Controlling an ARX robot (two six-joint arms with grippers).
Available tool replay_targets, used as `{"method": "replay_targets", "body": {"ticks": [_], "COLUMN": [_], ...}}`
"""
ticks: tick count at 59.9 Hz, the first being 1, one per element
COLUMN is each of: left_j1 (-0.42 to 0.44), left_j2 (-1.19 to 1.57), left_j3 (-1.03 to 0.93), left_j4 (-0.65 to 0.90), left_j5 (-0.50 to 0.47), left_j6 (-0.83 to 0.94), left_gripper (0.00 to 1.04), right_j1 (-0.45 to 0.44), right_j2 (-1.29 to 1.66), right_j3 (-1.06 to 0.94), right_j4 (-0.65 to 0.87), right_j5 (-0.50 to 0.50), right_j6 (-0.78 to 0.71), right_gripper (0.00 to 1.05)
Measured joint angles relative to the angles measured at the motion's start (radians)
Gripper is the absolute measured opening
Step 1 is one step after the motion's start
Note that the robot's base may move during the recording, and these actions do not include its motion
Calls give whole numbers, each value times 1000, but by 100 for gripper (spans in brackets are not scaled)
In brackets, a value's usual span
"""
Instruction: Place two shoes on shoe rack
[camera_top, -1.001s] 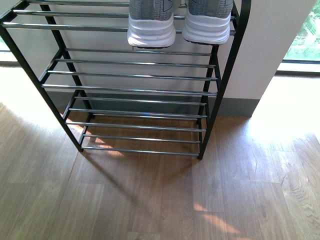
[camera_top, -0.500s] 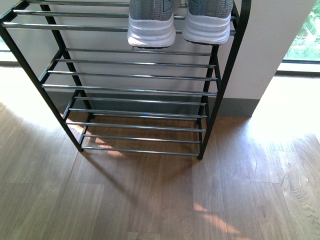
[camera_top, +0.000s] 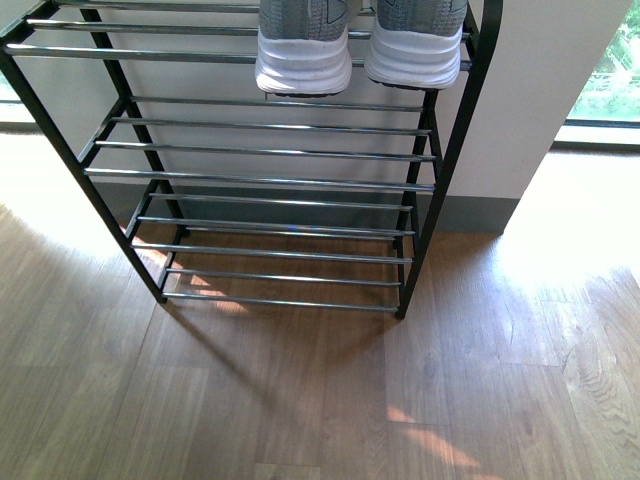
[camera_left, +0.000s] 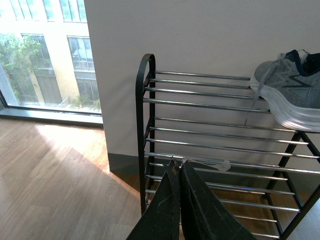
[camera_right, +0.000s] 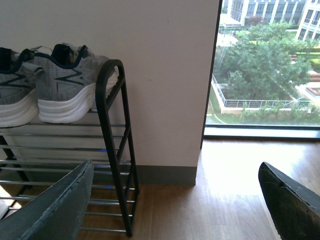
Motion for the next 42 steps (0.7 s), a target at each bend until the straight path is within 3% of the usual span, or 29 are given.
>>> {"method": "replay_targets", "body": {"ticks": [32,35,42], "left_j1": [0,0,0], "left_j2": [0,0,0], "left_j3": [0,0,0], "left_j4": [0,0,0], "left_j5": [0,0,0], "left_j6": [0,2,2], "left_gripper": [93,97,95], "right_j1": [0,0,0], "right_j2": [0,0,0], "right_j3": [0,0,0], "right_j4": [0,0,0], "right_j5": [0,0,0], "right_j6": [0,0,0], "right_gripper": [96,96,96]}}
